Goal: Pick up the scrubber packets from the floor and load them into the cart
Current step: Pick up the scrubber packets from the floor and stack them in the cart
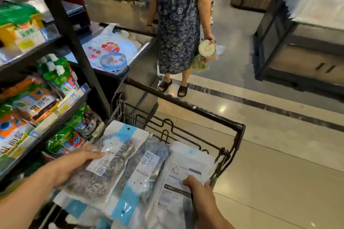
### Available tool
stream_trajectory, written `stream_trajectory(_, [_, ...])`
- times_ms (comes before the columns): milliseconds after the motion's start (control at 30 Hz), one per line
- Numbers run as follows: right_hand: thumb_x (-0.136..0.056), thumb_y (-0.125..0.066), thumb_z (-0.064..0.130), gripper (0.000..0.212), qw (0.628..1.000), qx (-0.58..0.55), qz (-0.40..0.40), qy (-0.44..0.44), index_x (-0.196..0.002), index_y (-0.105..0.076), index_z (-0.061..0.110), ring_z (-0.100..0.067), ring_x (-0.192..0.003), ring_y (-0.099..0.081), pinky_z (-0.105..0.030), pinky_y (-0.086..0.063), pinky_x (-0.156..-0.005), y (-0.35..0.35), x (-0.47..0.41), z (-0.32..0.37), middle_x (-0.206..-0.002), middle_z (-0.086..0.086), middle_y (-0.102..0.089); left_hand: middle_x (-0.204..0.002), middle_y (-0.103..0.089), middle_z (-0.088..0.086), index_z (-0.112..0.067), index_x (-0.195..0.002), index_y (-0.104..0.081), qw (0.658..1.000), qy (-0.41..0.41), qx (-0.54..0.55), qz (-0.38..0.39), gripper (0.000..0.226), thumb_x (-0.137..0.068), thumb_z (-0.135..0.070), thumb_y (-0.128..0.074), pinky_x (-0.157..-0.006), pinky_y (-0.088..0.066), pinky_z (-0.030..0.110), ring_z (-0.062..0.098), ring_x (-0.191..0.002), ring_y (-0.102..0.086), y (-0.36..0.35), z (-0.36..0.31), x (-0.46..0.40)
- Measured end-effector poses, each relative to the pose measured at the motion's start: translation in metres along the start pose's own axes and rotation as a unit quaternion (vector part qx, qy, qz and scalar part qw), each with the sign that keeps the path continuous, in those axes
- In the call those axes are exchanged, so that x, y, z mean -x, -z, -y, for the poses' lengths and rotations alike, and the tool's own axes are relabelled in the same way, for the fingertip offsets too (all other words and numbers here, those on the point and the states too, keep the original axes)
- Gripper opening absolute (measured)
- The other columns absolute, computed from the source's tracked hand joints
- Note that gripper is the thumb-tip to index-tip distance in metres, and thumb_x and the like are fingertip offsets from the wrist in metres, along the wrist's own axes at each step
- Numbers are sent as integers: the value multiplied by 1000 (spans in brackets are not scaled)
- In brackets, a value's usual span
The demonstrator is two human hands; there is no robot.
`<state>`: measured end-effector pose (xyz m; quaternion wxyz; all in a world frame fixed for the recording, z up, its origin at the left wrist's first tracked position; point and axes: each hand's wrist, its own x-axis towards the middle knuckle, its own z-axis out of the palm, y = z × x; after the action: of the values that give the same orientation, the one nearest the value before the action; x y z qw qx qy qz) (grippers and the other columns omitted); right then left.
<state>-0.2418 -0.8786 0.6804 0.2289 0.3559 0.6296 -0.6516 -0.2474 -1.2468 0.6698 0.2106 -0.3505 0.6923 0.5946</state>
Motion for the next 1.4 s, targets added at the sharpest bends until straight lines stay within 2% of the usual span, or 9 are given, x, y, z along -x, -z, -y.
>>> stream_trajectory(133, [-83, -69, 5, 25, 1000, 22, 10, -14, -106, -68, 16, -25, -90, -66, -35, -51, -73, 0, -8, -8, -100, -9, -72, -169, -27, 4, -22, -156, -42, 998, -16, -58, -8, 74, -91, -31, -76, -123, -25, 40, 27, -153, -27, -19, 0, -6])
stream_trajectory(333, [-80, -74, 13, 33, 994, 94, -34, 37, -111, -67, 18, -16, -83, -68, -28, -50, -67, -6, -12, -17, -93, 1, -75, -144, -54, 2, -31, -129, -59, 994, 11, -111, 3, 46, -88, -45, -75, -116, -36, 41, 23, -128, -50, -29, 15, -9])
stream_trajectory(500, [-72, -84, 19, 64, 983, 148, -84, 73, -127, -52, 23, -25, -95, -66, -35, -52, -89, -16, 1, -18, -109, 0, -69, -125, -64, -1, -29, -132, -60, 991, -18, -121, -57, 44, -92, -44, -73, -91, -55, 37, 13, -100, -64, -34, 13, -7])
stream_trajectory(667, [-76, -82, 13, 51, 968, 209, -79, 115, -112, -47, 19, -22, -96, -58, -29, -50, -86, -15, 9, -10, -109, -4, -58, -127, -55, -5, -35, -140, -53, 983, -62, -159, -70, 45, -98, -44, -66, -75, -42, 28, 12, -100, -58, -44, 2, 17])
stream_trajectory(767, [-56, -82, 41, 63, 949, 258, -100, 151, -110, -53, 27, -26, -105, -62, -46, -57, -96, -19, 5, -17, -113, -4, -63, -128, -55, -6, -35, -135, -55, 980, -72, -168, -84, 42, -96, -46, -66, -79, -42, 30, 13, -103, -57, -51, 0, 33])
stream_trajectory(867, [-50, -76, 56, 95, 941, 280, -86, 168, -136, -53, 25, -31, -124, -58, -53, -54, -103, -15, -3, -28, -131, -5, -60, -127, -59, -5, -37, -127, -61, 981, -84, -148, -96, 35, -94, -47, -69, -79, -44, 31, 12, -103, -59, -58, 1, 47])
stream_trajectory(1067, [-78, -82, 36, 70, 947, 259, -34, 187, -140, -53, 23, -24, -124, -55, -45, -50, -108, 3, 40, -11, -144, -8, -51, -118, -62, -14, -31, -121, -66, 982, -127, -108, -84, 25, -97, -36, -68, -79, -47, 30, 10, -106, -59, -82, 5, 87])
stream_trajectory(1233, [-89, -76, 28, 37, 949, 215, 35, 228, -118, -54, 37, 3, -94, -57, -9, -44, -75, 47, 80, -10, -113, 19, -58, -127, -62, -12, -32, -123, -68, 980, -159, -92, -74, 27, -96, -38, -69, -89, -44, 31, 13, -120, -56, -97, 10, 121])
stream_trajectory(1400, [-88, -77, 33, 31, 958, 174, 49, 222, -116, -65, 34, -7, -112, -65, -27, -55, -95, 101, 113, -14, -119, 18, -68, -121, -68, -9, -30, -118, -71, 980, -182, -72, -23, 19, -99, -29, -65, -98, -48, 39, 14, -117, -61, -139, 2, 163])
